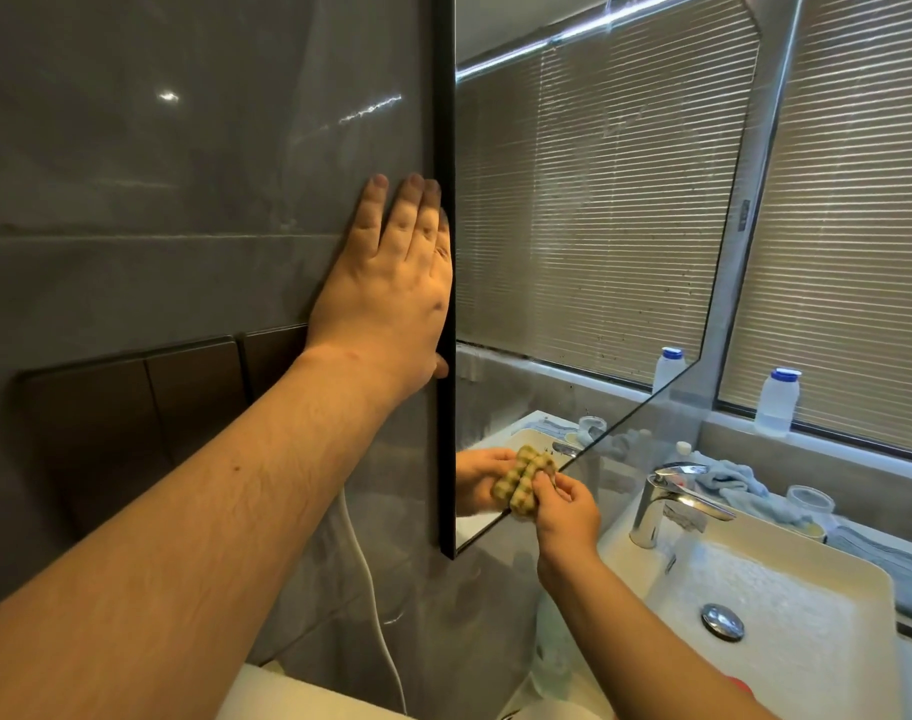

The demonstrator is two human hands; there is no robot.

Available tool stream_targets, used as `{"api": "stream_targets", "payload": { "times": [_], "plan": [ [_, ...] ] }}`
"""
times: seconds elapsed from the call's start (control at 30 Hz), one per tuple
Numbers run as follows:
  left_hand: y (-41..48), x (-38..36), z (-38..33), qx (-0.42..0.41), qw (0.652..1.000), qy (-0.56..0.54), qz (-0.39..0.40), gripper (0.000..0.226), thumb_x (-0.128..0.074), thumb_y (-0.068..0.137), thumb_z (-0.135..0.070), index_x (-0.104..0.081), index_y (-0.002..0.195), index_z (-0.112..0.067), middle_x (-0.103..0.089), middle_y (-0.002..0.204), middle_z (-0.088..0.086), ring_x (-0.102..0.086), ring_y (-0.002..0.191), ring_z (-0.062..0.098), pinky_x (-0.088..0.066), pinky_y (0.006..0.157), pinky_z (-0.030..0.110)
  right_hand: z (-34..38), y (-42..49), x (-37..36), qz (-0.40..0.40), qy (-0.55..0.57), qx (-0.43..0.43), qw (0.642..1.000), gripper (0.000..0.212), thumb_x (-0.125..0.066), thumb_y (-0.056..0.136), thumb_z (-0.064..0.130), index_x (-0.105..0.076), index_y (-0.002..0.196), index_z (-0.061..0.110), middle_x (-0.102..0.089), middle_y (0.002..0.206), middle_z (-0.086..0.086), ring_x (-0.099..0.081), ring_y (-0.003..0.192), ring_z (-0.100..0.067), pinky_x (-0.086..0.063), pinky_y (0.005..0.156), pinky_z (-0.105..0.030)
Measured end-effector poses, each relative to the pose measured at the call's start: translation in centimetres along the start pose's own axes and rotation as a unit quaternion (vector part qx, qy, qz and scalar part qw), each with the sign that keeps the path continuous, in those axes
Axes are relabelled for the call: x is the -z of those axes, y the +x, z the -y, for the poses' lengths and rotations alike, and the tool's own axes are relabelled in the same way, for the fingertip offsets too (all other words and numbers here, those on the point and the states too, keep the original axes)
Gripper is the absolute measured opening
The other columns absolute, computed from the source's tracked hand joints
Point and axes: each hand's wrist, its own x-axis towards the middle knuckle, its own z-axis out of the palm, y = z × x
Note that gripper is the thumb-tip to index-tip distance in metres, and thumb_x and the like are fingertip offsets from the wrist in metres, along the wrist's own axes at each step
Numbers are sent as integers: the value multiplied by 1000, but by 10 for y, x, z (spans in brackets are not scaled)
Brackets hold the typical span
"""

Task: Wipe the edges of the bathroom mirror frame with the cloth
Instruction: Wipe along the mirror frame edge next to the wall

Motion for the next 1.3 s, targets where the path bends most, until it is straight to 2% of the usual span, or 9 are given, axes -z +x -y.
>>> {"api": "stream_targets", "payload": {
  "times": [0.13,0.27,0.47,0.63,0.8,0.9,1.13,1.23,1.3],
  "plan": [
    [1,0,-1,-2,1000,0,-4,125,-39,74,-84,3,149,7,5,159,28,4,148,41,5,118,59,-12,-27,-6,13,-9,-21,1000,14,-65,93,9,-60,104,2,-68,97,-16,-65,82,-22,-54,71,-27],
    [1,-1,-1,-4,1000,5,0,126,-36,74,-85,4,149,7,6,159,27,4,148,41,3,118,59,-18,-48,-10,40,15,-42,998,9,-63,93,4,-58,92,11,-68,91,-12,-66,77,-19,-54,63,-22],
    [0,1,-1,-3,1000,3,3,125,-36,75,-85,5,149,6,7,159,27,5,148,41,2,118,59,5,-15,-5,-12,2,-46,999,13,-64,92,4,-63,103,-3,-68,85,-9,-62,69,-15,-52,59,-21],
    [0,2,-2,-3,1000,-1,9,124,-37,76,-83,5,150,6,8,159,27,5,148,41,1,118,59,28,30,-1,-62,22,-76,995,20,-67,93,11,-66,110,2,-66,87,-9,-61,69,-18,-49,54,-25],
    [1,2,-2,-2,1000,-1,5,123,-38,76,-83,4,150,6,6,159,27,4,148,41,2,118,59,39,46,-3,-83,43,-84,992,19,-64,94,10,-67,112,3,-63,84,-4,-56,63,-11,-50,65,-27],
    [1,1,-3,0,1000,-2,1,124,-39,75,-84,2,150,6,4,159,27,3,148,41,3,118,59,41,47,-6,-82,42,-60,994,10,-64,94,10,-66,104,8,-62,79,-1,-58,65,-11,-50,60,-23],
    [2,1,-3,0,1000,-7,-2,125,-41,73,-84,0,150,7,1,159,27,1,148,41,1,118,59,44,27,-19,-22,31,53,998,26,-63,94,8,-64,119,2,-70,110,-14,-67,94,-21,-55,75,-22],
    [1,2,-2,0,1000,-8,-2,124,-41,74,-83,-1,150,6,1,159,27,0,148,41,2,118,59,44,0,-24,4,17,101,995,9,-64,93,7,-66,100,12,-70,104,-14,-66,85,-15,-54,68,-16],
    [1,3,-2,0,1000,-7,0,123,-41,75,-82,0,150,7,1,159,27,1,148,41,2,118,59,39,-23,-28,36,18,129,991,14,-65,91,5,-65,97,17,-68,105,-14,-68,88,-16,-56,69,-20]
  ]
}}
